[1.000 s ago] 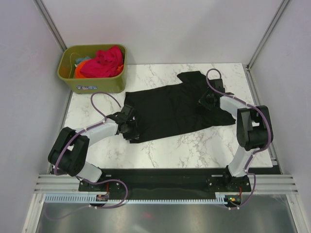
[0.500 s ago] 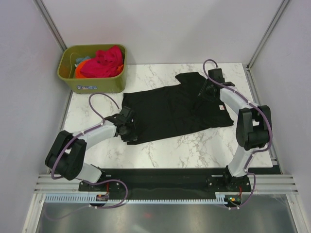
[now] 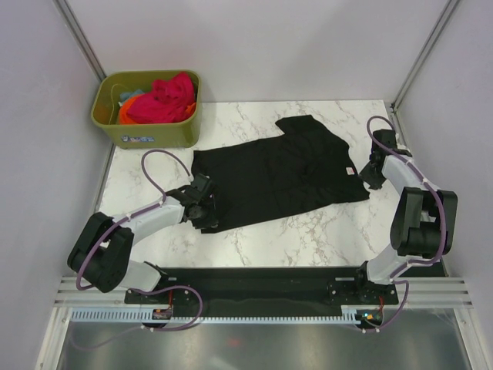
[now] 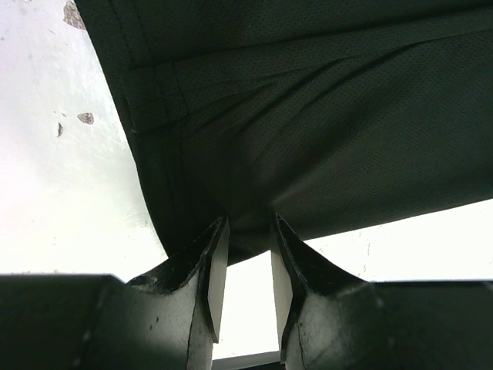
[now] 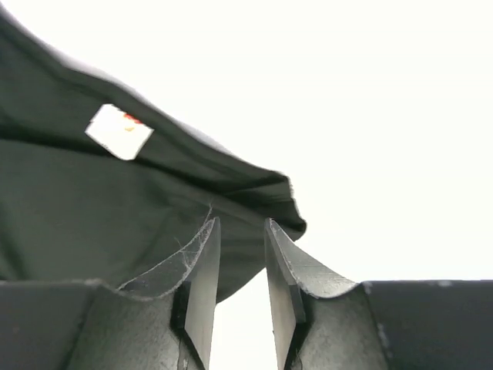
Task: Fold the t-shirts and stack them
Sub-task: Fold the tshirt
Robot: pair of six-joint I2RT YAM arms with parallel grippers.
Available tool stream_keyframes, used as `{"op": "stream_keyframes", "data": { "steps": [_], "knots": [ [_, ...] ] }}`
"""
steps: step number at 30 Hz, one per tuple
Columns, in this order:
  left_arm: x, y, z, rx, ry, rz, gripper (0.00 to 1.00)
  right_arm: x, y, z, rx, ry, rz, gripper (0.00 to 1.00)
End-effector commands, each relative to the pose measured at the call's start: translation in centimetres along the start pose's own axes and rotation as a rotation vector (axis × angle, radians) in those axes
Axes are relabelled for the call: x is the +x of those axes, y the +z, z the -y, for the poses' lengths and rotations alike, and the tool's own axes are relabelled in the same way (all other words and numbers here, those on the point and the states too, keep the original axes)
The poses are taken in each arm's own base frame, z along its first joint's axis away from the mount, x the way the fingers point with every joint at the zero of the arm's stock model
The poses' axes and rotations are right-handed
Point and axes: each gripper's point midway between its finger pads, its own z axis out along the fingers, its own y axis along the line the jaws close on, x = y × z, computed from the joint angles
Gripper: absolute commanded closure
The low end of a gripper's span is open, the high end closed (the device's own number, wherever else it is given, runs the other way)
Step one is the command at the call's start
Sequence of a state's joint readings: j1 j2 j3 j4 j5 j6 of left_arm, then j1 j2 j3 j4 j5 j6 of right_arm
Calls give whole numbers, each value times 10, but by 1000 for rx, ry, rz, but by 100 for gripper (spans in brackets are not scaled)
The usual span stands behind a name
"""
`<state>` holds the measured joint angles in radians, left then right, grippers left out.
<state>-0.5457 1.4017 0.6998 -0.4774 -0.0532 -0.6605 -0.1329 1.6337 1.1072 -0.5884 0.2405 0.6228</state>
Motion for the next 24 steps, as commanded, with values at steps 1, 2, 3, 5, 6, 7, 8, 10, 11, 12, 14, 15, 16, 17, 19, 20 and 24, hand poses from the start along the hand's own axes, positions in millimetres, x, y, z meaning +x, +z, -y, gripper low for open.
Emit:
{"op": "stream_keyframes", "data": {
  "steps": [1, 2, 3, 5, 6, 7, 8, 10, 11, 12, 14, 15, 16, 17, 19, 20, 24],
  "knots": [
    [1, 0, -10, -51, -14, 15, 63, -6, 1, 14, 54, -1, 34, 63],
    [1, 0, -11, -55, -16, 18, 63, -7, 4, 15, 60, 4, 37, 63],
    [1, 0, -11, -57, -15, 16, 63, -6, 6, 17, 70, 3, 40, 63],
    [1, 1, -11, -56, -19, 15, 63, -3, 12, 20, 81, 6, 33, 64],
    [2, 1, -11, -58, -18, 13, 63, -1, 15, 21, 83, 11, 30, 64],
    [1, 1, -11, -59, -17, 13, 63, 1, 16, 22, 84, 9, 28, 64],
    [0, 0, -11, -58, -17, 19, 63, 2, 21, 22, 85, 13, 26, 64],
    [0, 0, -12, -62, -17, 22, 63, 4, 26, 24, 92, 12, 23, 64],
    [0, 0, -13, -65, -15, 23, 63, 6, 30, 25, 95, 14, 22, 64],
    [0, 0, -13, -66, -15, 21, 63, 7, 32, 26, 95, 15, 20, 64],
    [1, 0, -13, -65, -15, 16, 63, 10, 36, 26, 90, 14, 12, 64],
    [2, 1, -13, -64, -16, 12, 63, 14, 38, 28, 91, 18, 4, 64],
    [3, 1, -13, -65, -18, 9, 63, 16, 39, 28, 89, 19, 4, 64],
    [2, 2, -12, -64, -18, 8, 63, 20, 42, 30, 90, 24, 3, 64],
    [2, 1, -12, -65, -18, 6, 63, 22, 44, 33, 99, 27, 8, 67],
    [2, 0, -12, -61, -15, 10, 63, 23, 45, 36, 112, 28, 10, 70],
    [-3, -6, -17, -107, 2, 40, 62, 13, 41, 58, 185, 59, 54, 100]
  ]
}}
